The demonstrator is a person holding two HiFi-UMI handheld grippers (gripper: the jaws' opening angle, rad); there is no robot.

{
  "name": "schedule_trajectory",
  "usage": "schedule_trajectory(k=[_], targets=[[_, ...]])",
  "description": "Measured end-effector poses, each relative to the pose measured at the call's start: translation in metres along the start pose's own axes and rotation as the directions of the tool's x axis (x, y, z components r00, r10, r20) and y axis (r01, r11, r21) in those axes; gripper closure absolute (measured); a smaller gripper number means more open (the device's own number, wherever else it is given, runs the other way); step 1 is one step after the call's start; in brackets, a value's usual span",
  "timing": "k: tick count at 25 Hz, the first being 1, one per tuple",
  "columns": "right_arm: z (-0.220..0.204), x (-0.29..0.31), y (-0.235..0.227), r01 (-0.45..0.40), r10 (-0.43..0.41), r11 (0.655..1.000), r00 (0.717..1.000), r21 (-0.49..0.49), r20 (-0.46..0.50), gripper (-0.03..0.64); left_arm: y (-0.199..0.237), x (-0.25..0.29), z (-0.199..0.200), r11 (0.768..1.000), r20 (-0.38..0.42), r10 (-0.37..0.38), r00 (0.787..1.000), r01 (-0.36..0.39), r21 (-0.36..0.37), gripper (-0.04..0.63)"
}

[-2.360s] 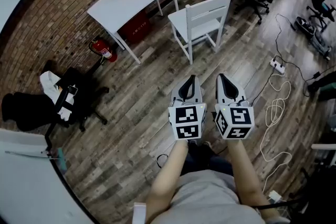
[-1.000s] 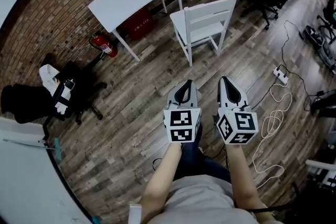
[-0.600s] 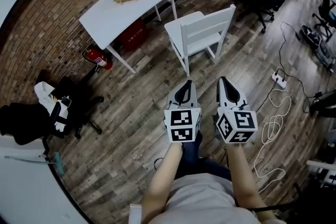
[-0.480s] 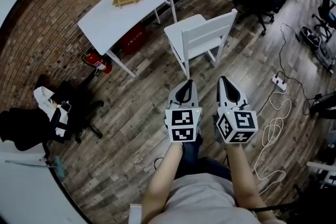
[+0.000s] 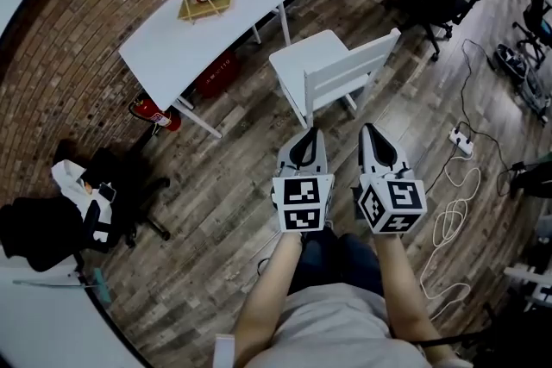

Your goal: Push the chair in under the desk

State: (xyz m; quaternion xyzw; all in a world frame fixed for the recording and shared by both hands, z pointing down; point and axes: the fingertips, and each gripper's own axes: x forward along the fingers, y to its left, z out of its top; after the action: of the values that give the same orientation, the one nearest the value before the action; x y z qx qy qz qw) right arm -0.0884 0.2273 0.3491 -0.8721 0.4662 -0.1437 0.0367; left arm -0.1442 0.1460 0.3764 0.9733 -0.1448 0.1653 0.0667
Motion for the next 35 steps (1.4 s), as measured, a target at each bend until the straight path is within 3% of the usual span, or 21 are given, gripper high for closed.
schedule_trajectory(k=[17,35], targets=[[0.016,0.077,-0.063,-0.001,0.001,1.000,1.000,-0.007,-0.022,0.601,0.011,0.089,0.012,0.999,-0.031,0.034,0.999,-0.034,-0.020,0.578],[0.044,0.210,-0.174,-0.144,0.132,0.986,0.981,-0.080,-0.140,0.601,-0.003,0.247,0.041,0.993,-0.120,0.113,0.986,-0.116,-0.011,0.578]])
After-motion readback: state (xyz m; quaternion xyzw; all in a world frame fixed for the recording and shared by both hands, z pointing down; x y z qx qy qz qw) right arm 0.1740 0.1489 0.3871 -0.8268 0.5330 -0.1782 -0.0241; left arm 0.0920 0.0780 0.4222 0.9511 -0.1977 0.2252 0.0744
